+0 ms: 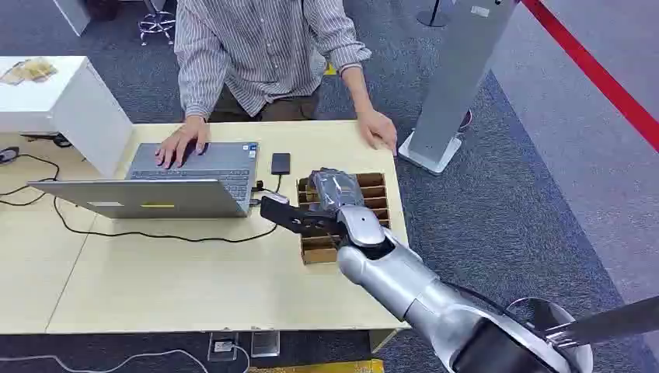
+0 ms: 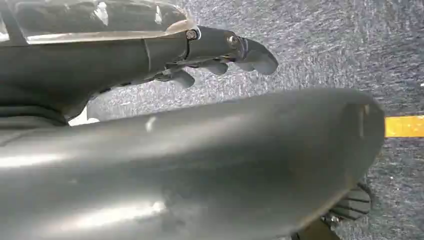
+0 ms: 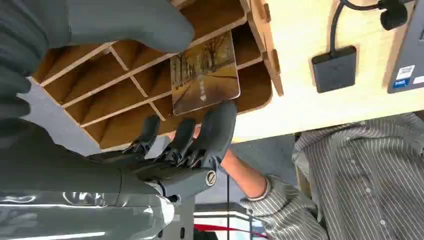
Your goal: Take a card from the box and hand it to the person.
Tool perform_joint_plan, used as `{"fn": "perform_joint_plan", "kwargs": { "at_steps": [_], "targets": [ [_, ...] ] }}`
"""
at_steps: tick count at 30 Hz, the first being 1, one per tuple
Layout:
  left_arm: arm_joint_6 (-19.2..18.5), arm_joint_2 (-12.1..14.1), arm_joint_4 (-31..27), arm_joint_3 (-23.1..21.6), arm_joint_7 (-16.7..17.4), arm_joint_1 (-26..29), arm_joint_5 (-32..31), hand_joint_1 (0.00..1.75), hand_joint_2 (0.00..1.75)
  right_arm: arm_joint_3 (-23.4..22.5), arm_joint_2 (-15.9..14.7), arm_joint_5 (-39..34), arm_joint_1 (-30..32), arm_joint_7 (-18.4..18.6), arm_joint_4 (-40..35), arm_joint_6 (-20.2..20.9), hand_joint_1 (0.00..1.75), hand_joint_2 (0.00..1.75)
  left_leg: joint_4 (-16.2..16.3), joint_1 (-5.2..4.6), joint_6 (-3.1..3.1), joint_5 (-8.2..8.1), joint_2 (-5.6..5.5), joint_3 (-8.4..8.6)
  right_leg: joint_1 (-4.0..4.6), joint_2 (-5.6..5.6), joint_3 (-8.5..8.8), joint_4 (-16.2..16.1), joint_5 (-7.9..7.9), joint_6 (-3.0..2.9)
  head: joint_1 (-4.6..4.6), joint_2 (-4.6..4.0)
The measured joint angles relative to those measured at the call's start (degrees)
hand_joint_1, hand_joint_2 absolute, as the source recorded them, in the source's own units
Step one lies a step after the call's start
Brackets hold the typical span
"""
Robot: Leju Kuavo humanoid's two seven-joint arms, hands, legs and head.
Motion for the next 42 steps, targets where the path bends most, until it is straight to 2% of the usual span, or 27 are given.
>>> {"fn": "perform_joint_plan", "kwargs": {
  "at_steps": [1, 8, 20, 24, 33, 35, 38, 39, 40, 42],
  "targets": [
    [-0.04, 0.00, 0.00, -0.02, 0.02, -0.02, -0.26, 0.00, 0.00, 0.00, 0.00, -0.07, -0.03, 0.15, 0.11, -0.02, 0.82, 1.75, 0.00, 0.00, 0.00, 0.00, 0.00, 0.01, 0.00, 0.00, 0.00, 0.00, 0.00, 0.00, 0.02, 0.00],
    [-0.20, 0.00, 0.00, -0.02, 0.63, -0.52, -0.92, 0.00, 0.00, 0.00, -0.02, -0.42, -0.44, 0.39, 0.77, -0.22, 0.79, 1.75, 0.00, 0.00, 0.00, 0.00, 0.00, 0.03, 0.00, 0.00, 0.02, 0.00, 0.00, 0.00, 0.02, 0.02],
    [-0.22, 0.00, 0.00, -0.07, 0.42, -0.63, -0.92, 0.00, 0.00, -0.02, -0.04, -0.42, -0.68, 0.44, 1.51, -0.57, 0.80, 1.75, 0.00, 0.00, 0.00, 0.00, 0.00, 0.03, 0.00, 0.00, 0.02, 0.00, 0.00, 0.00, 0.00, 0.02],
    [-0.22, 0.00, 0.00, -0.09, 0.39, -0.64, -0.92, 0.00, 0.00, -0.02, -0.02, -0.42, -0.71, 0.46, 1.77, -0.77, 0.68, 1.75, 0.00, 0.00, 0.00, 0.00, 0.00, 0.03, 0.00, 0.00, 0.02, 0.00, 0.00, 0.00, 0.02, 0.00],
    [-0.26, 0.00, 0.00, -0.09, 0.26, -0.64, -0.94, 0.00, 0.00, -0.02, -0.04, -0.37, -0.69, 0.81, 1.81, -1.07, 0.66, 1.75, 0.00, 0.00, 0.00, 0.00, 0.00, 0.02, 0.00, 0.00, 0.01, 0.00, 0.00, 0.00, 0.00, 0.00],
    [-0.26, 0.00, 0.00, -0.09, 0.22, -0.64, -0.96, 0.00, 0.00, -0.02, -0.04, -0.37, -0.68, 0.81, 1.82, -1.01, 0.51, 1.75, 0.00, 0.00, 0.00, 0.00, 0.00, 0.02, 0.00, 0.00, 0.01, 0.00, 0.00, 0.00, 0.00, 0.00],
    [-0.26, 0.00, 0.00, -0.13, 0.04, -0.66, -0.96, 0.00, 0.00, -0.02, -0.04, -0.39, -0.67, 0.77, 1.92, -0.85, 0.59, 1.75, 0.00, 0.00, 0.00, 0.00, 0.00, 0.02, 0.00, 0.00, 0.01, 0.00, 0.00, 0.00, 0.02, 0.00],
    [-0.26, 0.00, 0.00, -0.13, 0.02, -0.66, -0.96, 0.00, 0.00, -0.02, -0.02, -0.44, -0.66, 0.72, 2.01, -0.79, 0.84, 1.75, 0.00, 0.00, 0.00, 0.00, 0.00, 0.02, 0.00, 0.00, 0.01, 0.00, 0.00, 0.00, 0.02, 0.00],
    [-0.26, 0.00, 0.00, -0.18, 0.02, -0.67, -0.98, 0.00, 0.00, -0.02, -0.02, -0.50, -0.65, 0.66, 2.10, -0.70, 1.29, 1.75, 0.00, 0.00, 0.00, 0.00, 0.00, 0.02, 0.00, 0.00, 0.01, 0.00, 0.00, 0.00, 0.02, 0.00],
    [-0.26, 0.00, 0.00, -0.28, 0.02, -0.68, -0.96, 0.00, 0.00, -0.02, -0.02, -0.61, -0.60, 0.42, 2.36, -0.70, 1.31, 1.75, 0.00, 0.00, 0.00, 0.00, 0.00, 0.02, 0.00, 0.00, 0.01, 0.00, 0.00, 0.00, 0.02, 0.00]
  ]
}}
